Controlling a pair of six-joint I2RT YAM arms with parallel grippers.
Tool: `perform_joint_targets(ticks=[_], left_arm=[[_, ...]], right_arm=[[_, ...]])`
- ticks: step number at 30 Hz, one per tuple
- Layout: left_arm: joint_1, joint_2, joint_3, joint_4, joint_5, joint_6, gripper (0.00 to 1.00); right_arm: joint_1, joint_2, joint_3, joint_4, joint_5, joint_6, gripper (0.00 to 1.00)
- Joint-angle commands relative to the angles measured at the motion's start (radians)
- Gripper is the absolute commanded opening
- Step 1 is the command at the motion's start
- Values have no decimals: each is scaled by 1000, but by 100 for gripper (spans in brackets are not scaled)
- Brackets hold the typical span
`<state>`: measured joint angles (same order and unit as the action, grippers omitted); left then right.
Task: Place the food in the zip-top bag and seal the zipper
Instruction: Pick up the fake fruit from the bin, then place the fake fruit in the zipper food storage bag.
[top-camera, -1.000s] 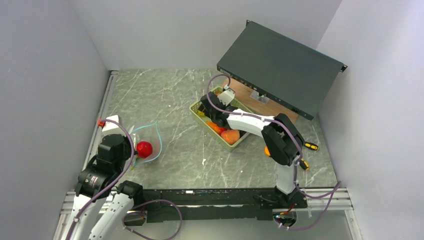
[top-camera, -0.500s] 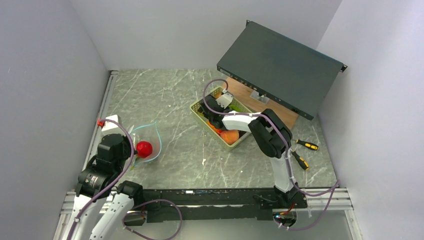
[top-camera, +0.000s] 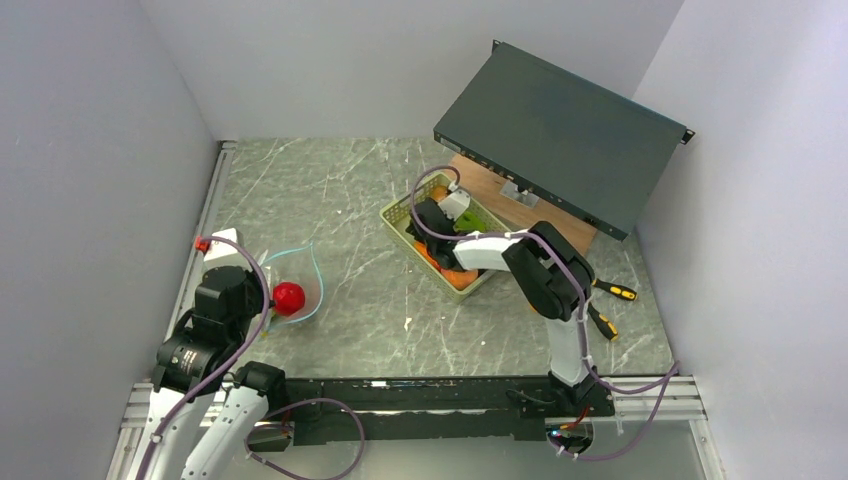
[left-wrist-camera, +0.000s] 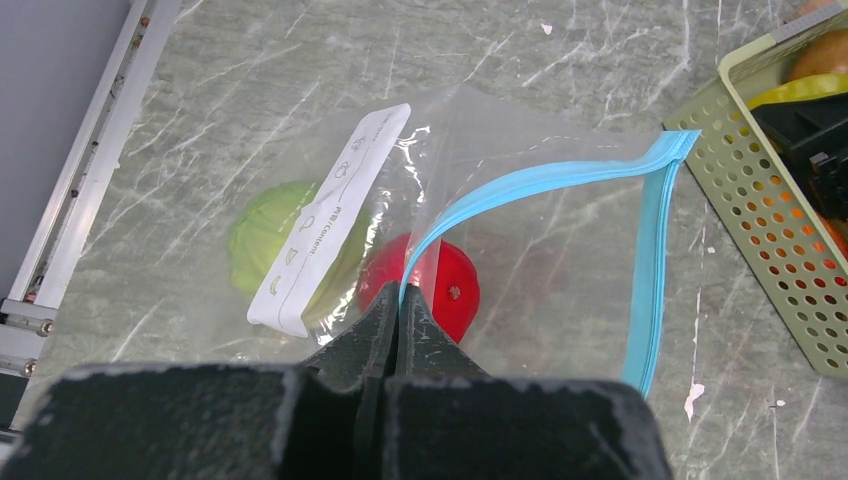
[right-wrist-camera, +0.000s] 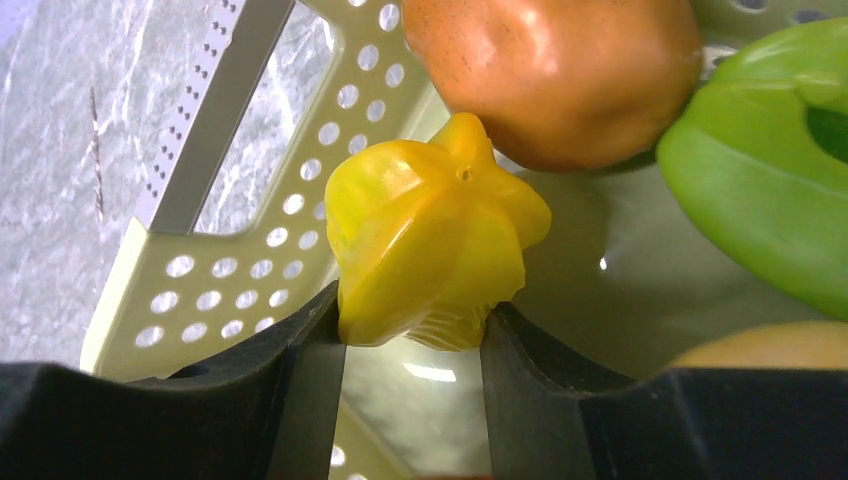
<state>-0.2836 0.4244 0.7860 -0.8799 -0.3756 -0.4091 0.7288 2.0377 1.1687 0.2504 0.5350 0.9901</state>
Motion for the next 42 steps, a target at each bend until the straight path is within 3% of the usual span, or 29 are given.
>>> perform_joint_targets(ticks=[1,13,23,34,42], left_arm=[[9,8,27,39,16,12,0],[13,11,25,43,26,16,0],[15,10,23,48,38,21,0],[16,-2,24,43,28,15,0],[16,-2,24,42,26,15,0]], right_arm=[[-4,-131,-52,36,-5,-87,36],[20,-350,-86,-47,-130,-339,28],[154,-505,-54,-41,-403,-643,26],[378,-457,97,-9,-673,-693,25],[462,-353,182,-27,-676,-749,27]])
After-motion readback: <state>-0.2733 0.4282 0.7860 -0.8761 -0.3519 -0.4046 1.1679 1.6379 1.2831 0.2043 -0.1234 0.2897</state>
